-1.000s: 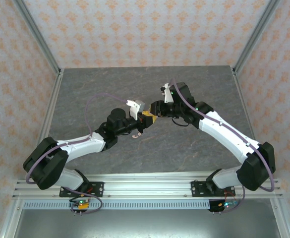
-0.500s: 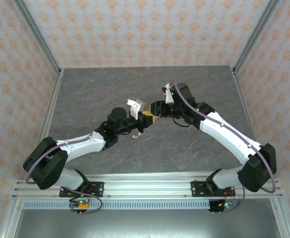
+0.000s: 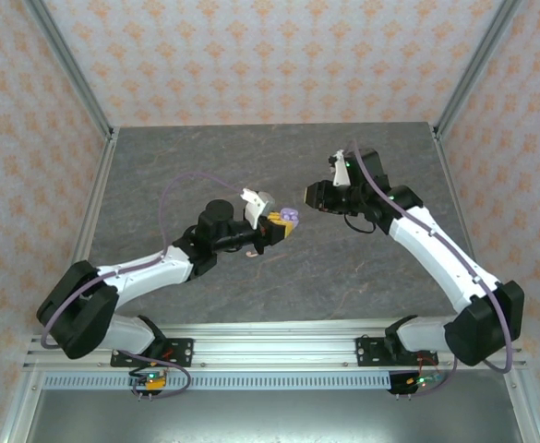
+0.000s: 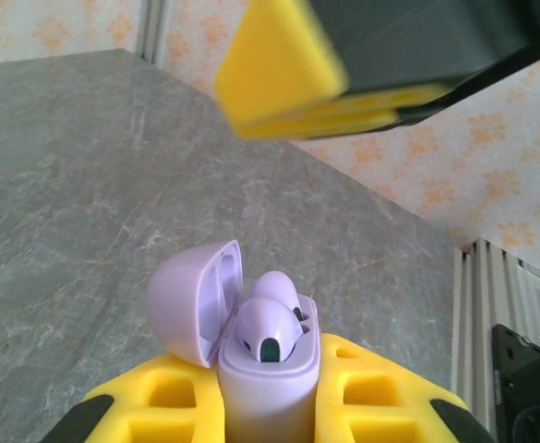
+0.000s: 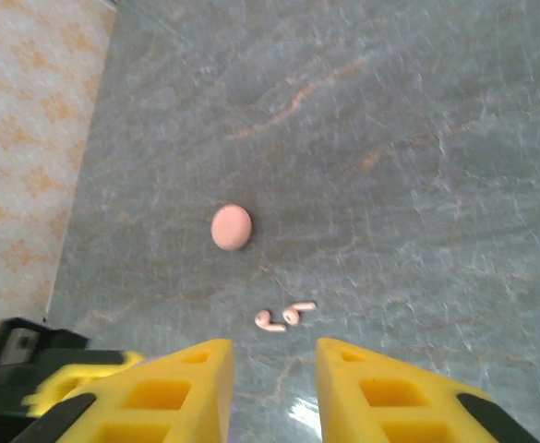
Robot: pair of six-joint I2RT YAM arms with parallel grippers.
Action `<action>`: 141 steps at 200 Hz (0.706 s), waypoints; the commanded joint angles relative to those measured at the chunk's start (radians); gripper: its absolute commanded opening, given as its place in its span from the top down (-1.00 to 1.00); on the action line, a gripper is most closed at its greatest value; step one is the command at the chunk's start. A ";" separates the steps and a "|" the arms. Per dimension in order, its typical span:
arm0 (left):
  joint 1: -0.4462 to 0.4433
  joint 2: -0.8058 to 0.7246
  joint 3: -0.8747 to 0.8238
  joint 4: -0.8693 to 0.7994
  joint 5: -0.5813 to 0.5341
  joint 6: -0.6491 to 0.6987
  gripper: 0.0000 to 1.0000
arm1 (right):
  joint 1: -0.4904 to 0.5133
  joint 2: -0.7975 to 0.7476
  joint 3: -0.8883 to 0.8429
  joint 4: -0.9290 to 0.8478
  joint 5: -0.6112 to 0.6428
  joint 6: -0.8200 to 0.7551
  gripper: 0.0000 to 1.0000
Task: Insert the wireless bluetooth earbuds into the charging case
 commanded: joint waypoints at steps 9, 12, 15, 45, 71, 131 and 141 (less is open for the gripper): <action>-0.020 -0.072 0.048 -0.093 0.062 0.139 0.76 | -0.007 0.063 0.061 -0.115 -0.113 -0.044 0.48; -0.020 -0.077 0.051 -0.102 0.066 0.148 0.77 | -0.007 0.069 0.063 -0.117 -0.123 -0.046 0.49; -0.019 -0.079 0.053 -0.109 0.070 0.155 0.77 | -0.007 0.074 0.065 -0.118 -0.132 -0.045 0.50; -0.022 -0.101 0.068 -0.177 0.102 0.213 0.77 | -0.008 0.098 0.068 -0.106 -0.177 -0.031 0.58; -0.027 -0.106 0.084 -0.229 0.123 0.251 0.78 | -0.007 0.121 0.080 -0.110 -0.191 -0.027 0.64; -0.039 -0.080 0.115 -0.256 0.152 0.277 0.78 | -0.006 0.155 0.087 -0.094 -0.256 -0.011 0.74; -0.039 -0.071 0.124 -0.262 0.158 0.277 0.78 | -0.003 0.158 0.091 -0.095 -0.271 -0.015 0.75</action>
